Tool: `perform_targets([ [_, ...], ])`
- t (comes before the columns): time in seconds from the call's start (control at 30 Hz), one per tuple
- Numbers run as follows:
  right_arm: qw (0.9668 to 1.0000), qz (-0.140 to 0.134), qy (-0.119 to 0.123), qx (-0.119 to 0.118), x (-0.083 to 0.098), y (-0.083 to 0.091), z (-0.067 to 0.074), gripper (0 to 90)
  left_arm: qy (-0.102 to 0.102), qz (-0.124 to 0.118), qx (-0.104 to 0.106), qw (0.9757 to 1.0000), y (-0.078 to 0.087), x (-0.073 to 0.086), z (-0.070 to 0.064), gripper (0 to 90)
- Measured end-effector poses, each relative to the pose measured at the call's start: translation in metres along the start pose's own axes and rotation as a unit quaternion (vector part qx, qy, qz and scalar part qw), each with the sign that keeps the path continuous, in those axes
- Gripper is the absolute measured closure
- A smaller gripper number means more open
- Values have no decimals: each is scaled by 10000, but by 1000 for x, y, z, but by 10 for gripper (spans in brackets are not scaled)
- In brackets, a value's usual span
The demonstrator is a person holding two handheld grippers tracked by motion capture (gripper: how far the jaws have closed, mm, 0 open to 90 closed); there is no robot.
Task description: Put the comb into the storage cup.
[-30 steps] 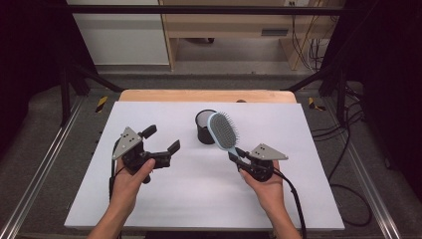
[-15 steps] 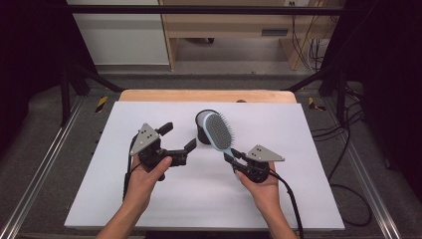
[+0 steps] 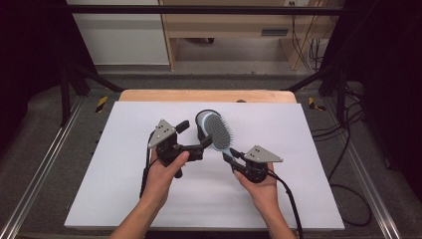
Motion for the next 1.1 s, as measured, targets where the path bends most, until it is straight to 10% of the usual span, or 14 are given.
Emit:
perform_targets([
  [0.57, 9991, -365, -58, -226, -14, 4, 9, 695, 107, 134, 156, 9997, -9, 12, -15, 32],
  [1.1, 9969, -564, 383, -389, -23, 0, 30, 694, 333, 113, 187, 9992, -13, 6, -15, 92],
])
Point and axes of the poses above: each handheld gripper's, and its own axes: y roughly backward along the jaws, x roughly out of its underside, z roughly to its left, the point moved 9 cm from there along -y, roughly forward along the jaws, and after that the axes turned 7 degrees about -z, right-handed, at the moved point
